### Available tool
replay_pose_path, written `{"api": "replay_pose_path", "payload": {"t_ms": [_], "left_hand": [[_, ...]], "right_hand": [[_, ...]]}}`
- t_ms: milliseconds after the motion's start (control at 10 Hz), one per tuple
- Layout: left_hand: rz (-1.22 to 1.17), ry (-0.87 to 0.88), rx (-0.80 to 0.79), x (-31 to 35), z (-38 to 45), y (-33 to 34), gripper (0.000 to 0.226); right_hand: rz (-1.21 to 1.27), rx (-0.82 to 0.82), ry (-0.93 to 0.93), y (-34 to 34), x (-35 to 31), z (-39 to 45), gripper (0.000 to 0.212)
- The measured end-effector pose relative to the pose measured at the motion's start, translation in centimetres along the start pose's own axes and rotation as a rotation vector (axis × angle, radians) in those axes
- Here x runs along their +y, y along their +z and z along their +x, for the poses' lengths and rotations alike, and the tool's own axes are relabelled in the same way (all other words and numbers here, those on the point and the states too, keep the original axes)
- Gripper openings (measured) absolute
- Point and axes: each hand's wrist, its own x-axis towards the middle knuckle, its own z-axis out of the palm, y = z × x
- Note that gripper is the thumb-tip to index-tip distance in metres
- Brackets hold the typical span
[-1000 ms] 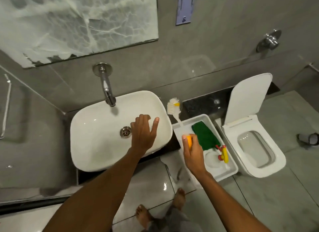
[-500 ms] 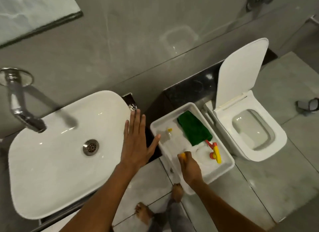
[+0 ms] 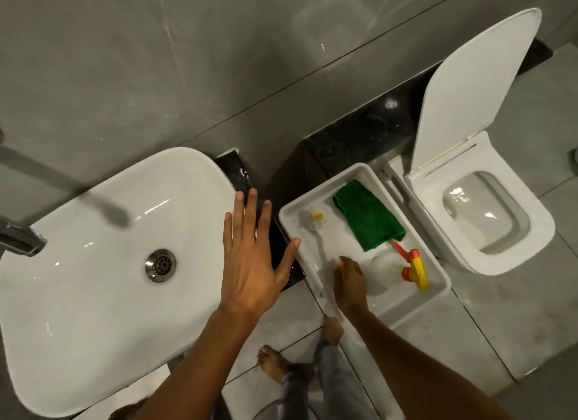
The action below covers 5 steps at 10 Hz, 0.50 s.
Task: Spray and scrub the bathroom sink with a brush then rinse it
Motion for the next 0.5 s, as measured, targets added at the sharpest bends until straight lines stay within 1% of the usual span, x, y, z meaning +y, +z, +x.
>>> {"api": "replay_pose_path", "payload": {"t_ms": [100, 200, 300, 400, 500], "left_hand": [[-0.001, 0.004, 0.016, -0.1, 0.0, 0.1, 0.079], [0.034, 0.010, 0.021, -0.4, 0.0, 0.4, 0.078], [0.054, 0.009, -0.003, -0.2, 0.0, -0.1, 0.081], [0.015, 0.027, 0.031, 0.2, -0.2, -1.6, 0.093], [-0.081, 0.040, 0.135, 1.3, 0.0, -4.1, 0.103]], "right_hand": [[-0.002, 0.010, 0.013, -0.3, -0.3, -0.1, 0.040], [0.042, 0.068, 0.022, -0.7, -1.3, -0.6, 0.048], [0.074, 0.130, -0.071, -2.4, -3.8, -1.9, 0.049], [0.145, 0.208, -0.222, -5.7, -8.1, -3.1, 0.045], [0.249, 0.336, -0.410, -11.1, -14.0, -4.4, 0.035]]}}
